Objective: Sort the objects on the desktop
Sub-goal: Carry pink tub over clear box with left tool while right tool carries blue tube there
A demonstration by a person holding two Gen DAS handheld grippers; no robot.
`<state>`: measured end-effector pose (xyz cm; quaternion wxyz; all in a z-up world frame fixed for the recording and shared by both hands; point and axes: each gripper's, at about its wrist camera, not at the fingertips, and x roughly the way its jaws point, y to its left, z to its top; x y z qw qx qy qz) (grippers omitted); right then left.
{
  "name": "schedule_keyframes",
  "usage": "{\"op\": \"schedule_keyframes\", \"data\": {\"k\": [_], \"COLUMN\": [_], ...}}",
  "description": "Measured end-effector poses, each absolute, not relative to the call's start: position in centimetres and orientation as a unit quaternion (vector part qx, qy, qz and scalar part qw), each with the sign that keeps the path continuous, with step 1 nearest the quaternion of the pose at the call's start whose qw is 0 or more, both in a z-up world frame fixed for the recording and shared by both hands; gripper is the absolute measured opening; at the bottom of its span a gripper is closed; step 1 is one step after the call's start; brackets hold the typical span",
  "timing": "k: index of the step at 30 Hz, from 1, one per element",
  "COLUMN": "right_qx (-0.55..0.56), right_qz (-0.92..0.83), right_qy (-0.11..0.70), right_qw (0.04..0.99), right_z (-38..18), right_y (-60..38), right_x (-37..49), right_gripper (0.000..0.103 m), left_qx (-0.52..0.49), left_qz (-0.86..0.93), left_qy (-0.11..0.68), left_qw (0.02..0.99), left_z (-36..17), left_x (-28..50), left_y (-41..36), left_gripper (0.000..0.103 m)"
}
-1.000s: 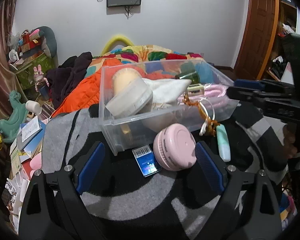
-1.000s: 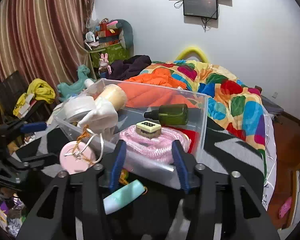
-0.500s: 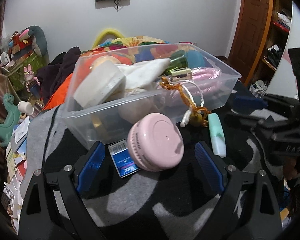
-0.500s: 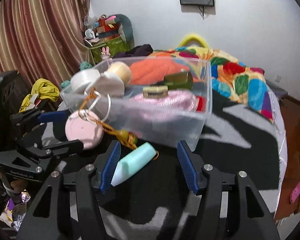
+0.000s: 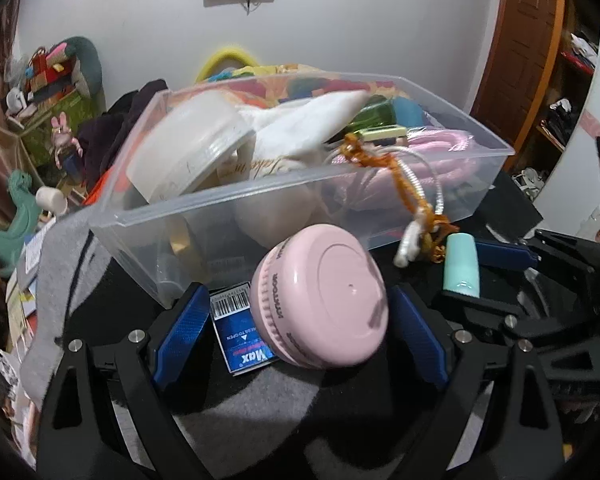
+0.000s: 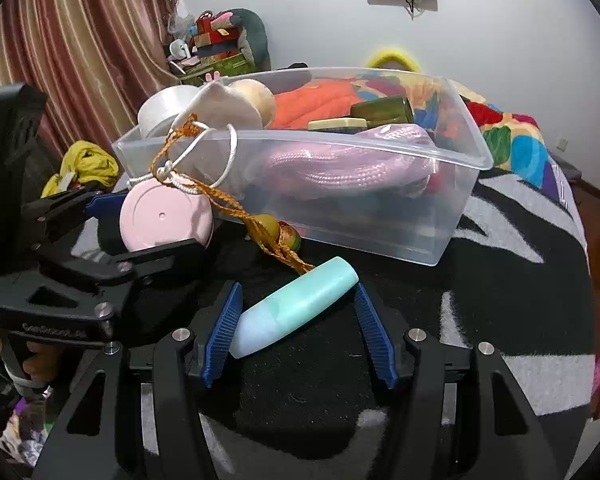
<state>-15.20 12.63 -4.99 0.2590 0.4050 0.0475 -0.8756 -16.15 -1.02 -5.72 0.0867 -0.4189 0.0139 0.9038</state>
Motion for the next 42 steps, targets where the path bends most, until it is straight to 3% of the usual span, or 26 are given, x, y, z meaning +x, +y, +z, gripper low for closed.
{"op": "schedule_keyframes", "data": {"k": [3, 6, 12, 21, 30, 42], "right_qx": [0.401, 0.398, 0.392, 0.387, 0.394, 0.348], "right_qz": [-0.875, -0.872, -0.872, -0.873, -0.866, -0.891], "right_qy": [0.052, 0.048, 0.03, 0.0, -0.051, -0.061], "right_qw": [0.267, 0.282, 0.29, 0.298, 0.303, 0.287], "right_z": [-5.0, -5.1, -4.8, -4.5, -4.3, -0.8], "right_y": [12.5, 12.6, 13.2, 14.4, 16.5, 18.3], "right_x": [-15.1, -15.0, -14.7, -14.5, -14.4, -13.4], "right_gripper": [0.048, 0.032, 0.015, 0.013, 0.013, 0.013], "left_qx": [-0.415, -0.399, -0.381, -0.342, -0.328, -0.308], "left_qz": [0.906, 0.914, 0.92, 0.937, 0.943, 0.948], "left_qy": [0.015, 0.024, 0.043, 0.056, -0.007, -0.054], "left_qw": [0.081, 0.076, 0.081, 0.055, 0.047, 0.066], "left_z": [-5.9, -5.6, -5.5, -4.6, -3.6, -1.1], "left_x": [-16.1, -15.5, -14.5, -12.2, -10.5, -10.1], "left_y": [-0.8, -0.6, 0.0, -0.6, -2.6, -3.5], "left_gripper": [0.092, 0.092, 0.066, 0.065, 0.065, 0.065]}}
